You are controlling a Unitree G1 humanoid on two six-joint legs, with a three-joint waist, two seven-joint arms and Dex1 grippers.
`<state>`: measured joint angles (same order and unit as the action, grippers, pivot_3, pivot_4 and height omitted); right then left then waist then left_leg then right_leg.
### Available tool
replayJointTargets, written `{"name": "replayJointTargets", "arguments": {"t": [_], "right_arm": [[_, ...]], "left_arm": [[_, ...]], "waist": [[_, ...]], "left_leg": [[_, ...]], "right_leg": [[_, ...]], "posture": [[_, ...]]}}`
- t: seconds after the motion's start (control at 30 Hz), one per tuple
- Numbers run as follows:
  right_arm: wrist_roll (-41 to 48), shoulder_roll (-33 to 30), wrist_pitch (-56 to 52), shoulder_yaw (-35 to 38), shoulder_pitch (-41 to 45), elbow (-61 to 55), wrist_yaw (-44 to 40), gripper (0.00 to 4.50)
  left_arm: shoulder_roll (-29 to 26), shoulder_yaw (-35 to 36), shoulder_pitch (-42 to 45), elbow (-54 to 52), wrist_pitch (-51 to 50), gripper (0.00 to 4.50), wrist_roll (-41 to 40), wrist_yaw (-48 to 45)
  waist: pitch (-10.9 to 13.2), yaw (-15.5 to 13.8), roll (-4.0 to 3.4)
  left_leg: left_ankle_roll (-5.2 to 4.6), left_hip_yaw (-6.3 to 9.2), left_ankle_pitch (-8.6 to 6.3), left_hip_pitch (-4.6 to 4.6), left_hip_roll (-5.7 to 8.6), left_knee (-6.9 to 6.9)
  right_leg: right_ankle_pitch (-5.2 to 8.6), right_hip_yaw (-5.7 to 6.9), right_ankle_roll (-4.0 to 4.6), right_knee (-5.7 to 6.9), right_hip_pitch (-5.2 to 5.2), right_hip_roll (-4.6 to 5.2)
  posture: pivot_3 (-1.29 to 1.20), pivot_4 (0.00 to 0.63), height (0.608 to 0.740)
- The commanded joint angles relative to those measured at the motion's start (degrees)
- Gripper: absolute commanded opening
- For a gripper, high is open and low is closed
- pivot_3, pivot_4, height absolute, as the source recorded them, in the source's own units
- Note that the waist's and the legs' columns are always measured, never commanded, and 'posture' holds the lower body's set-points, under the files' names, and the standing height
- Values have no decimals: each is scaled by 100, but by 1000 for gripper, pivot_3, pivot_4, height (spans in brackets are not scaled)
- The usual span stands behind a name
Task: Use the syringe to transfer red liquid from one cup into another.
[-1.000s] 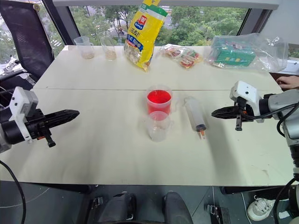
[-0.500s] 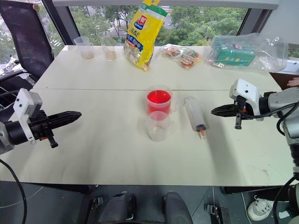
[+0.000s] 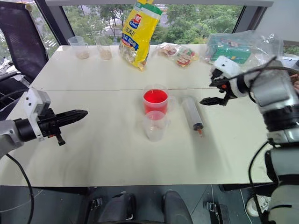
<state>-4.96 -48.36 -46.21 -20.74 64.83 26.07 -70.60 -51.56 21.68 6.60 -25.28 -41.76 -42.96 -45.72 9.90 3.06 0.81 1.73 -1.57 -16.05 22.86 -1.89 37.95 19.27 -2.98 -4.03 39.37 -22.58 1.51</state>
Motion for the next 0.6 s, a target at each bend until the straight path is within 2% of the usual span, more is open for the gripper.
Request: {"name": "replayJointTargets", "arguments": {"t": [0.03,0.2,0.33,0.47,0.6], "right_arm": [[-279,376,-1098,-319,791,709,86,4433],[-551,1122,-2223,-903,1513,1698,358,4433],[-642,1381,-2645,-1315,1624,1781,398,4433],[-573,1594,-3079,-1192,1569,1834,887,4433],[-487,1867,-3108,-733,1596,2283,1609,4433]], "left_arm": [[3,48,64,-16,154,0,93,16],[28,43,81,25,238,0,178,25],[99,124,-56,-112,246,0,193,83],[172,210,-240,-220,299,0,224,146],[253,213,-295,-307,314,0,235,238]], "waist": [[0,-12,0],[0,-55,1],[0,-59,0],[-1,-49,1],[-1,-36,1]], "left_leg": [[1,3,0,7,0,0],[2,3,1,58,2,4],[3,1,1,67,4,5],[2,0,1,70,6,5],[4,1,2,67,4,5]], "right_leg": [[0,2,0,2,-4,0],[-1,4,0,5,-59,3],[-1,5,0,4,-66,6],[-1,6,-1,4,-70,10],[-1,6,-1,14,-73,7]], "posture": [[0,150,740],[0,150,740],[0,150,740],[0,150,740],[0,150,740]]}}
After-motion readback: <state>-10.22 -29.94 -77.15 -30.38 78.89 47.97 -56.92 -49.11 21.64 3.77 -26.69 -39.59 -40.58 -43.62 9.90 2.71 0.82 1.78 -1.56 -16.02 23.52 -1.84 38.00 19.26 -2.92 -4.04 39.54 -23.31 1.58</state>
